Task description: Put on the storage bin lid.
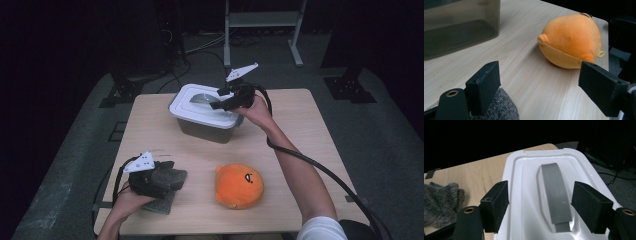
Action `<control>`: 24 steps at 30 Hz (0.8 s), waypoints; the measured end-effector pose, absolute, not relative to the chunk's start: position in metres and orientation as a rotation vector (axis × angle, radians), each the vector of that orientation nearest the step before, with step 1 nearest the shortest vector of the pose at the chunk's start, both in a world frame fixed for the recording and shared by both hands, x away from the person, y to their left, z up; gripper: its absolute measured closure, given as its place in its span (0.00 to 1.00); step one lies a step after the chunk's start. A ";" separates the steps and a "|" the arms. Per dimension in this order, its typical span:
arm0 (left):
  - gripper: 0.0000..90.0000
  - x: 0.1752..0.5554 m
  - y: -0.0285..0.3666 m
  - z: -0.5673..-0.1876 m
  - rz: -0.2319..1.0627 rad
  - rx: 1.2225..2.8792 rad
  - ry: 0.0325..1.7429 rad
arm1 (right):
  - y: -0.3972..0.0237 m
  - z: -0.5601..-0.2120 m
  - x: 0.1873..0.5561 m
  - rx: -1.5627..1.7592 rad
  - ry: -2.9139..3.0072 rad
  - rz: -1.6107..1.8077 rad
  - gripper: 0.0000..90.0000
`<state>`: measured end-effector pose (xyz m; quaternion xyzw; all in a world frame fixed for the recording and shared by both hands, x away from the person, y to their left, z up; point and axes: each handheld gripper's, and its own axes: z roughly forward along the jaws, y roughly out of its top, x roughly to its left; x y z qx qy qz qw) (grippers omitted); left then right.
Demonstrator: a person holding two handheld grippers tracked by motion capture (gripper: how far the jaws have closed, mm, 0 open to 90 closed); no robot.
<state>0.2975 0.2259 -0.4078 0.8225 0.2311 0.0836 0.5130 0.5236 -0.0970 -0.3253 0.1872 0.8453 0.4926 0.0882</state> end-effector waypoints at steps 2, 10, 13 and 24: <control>0.19 0.298 0.226 -0.408 0.198 1.980 0.554 | -0.096 -0.326 0.527 0.565 2.512 1.468 0.32; 0.19 0.297 0.230 -0.409 0.210 1.988 0.561 | -0.083 -0.332 0.541 0.569 2.540 1.411 0.35; 0.19 0.297 0.231 -0.408 0.209 1.981 0.566 | -0.078 -0.333 0.545 0.562 2.540 1.384 0.37; 0.19 0.296 0.232 -0.405 0.211 1.965 0.565 | -0.066 -0.336 0.553 0.548 2.543 1.339 0.62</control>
